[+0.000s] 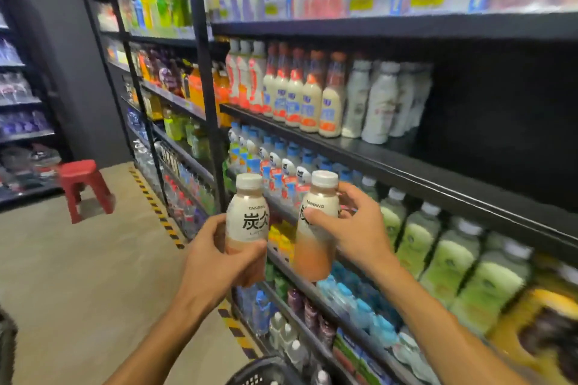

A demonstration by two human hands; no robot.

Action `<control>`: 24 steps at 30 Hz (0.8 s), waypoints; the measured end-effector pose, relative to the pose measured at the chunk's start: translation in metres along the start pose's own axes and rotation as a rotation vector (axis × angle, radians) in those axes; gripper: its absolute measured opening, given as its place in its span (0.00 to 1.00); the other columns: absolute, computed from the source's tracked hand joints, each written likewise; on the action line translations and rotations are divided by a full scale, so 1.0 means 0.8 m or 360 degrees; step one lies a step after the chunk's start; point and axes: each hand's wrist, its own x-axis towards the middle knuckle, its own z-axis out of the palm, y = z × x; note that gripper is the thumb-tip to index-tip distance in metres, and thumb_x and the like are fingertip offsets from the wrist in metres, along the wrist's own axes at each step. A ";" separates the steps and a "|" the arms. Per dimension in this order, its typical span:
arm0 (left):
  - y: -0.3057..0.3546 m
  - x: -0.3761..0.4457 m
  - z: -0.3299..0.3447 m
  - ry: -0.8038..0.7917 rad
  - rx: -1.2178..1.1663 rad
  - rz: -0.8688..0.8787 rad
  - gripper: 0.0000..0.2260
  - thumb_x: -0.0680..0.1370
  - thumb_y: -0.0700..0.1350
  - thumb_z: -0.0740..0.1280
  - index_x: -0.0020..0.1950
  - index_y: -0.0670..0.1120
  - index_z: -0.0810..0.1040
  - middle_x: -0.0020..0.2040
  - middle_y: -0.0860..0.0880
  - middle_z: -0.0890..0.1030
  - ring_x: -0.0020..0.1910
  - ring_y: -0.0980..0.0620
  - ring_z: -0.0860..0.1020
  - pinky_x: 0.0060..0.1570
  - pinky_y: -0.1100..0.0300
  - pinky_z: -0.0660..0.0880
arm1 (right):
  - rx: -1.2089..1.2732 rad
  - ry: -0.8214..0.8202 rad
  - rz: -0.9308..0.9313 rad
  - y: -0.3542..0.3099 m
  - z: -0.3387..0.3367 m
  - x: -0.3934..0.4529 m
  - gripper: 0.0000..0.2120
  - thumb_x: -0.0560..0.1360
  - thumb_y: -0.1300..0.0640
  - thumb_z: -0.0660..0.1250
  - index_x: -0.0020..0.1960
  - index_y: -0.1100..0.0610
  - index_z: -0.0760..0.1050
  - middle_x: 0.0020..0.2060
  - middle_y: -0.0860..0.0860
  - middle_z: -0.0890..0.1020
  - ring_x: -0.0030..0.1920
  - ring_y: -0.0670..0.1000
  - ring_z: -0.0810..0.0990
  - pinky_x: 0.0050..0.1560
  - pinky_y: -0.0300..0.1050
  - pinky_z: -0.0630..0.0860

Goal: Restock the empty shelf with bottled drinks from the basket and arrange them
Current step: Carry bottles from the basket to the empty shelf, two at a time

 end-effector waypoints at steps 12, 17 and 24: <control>0.128 -0.078 0.127 -0.0773 -0.0135 0.0413 0.24 0.64 0.51 0.83 0.55 0.59 0.77 0.48 0.57 0.84 0.47 0.60 0.82 0.45 0.61 0.76 | -0.0413 0.0858 0.0025 -0.115 -0.199 -0.174 0.20 0.65 0.56 0.84 0.52 0.44 0.81 0.45 0.40 0.86 0.45 0.44 0.85 0.46 0.43 0.82; 0.188 -0.170 0.194 -0.1101 -0.0278 0.0510 0.27 0.64 0.48 0.83 0.58 0.56 0.76 0.51 0.58 0.82 0.51 0.61 0.79 0.45 0.64 0.73 | -0.0573 0.1143 0.0051 -0.158 -0.288 -0.281 0.20 0.66 0.55 0.83 0.54 0.44 0.81 0.46 0.42 0.86 0.46 0.45 0.85 0.46 0.42 0.83; 0.255 -0.329 0.261 -0.1378 -0.0444 0.0566 0.27 0.64 0.46 0.83 0.59 0.55 0.77 0.50 0.60 0.83 0.46 0.71 0.79 0.42 0.69 0.71 | -0.0725 0.1379 0.0103 -0.200 -0.392 -0.437 0.22 0.67 0.53 0.82 0.59 0.47 0.81 0.50 0.43 0.86 0.51 0.44 0.84 0.54 0.49 0.83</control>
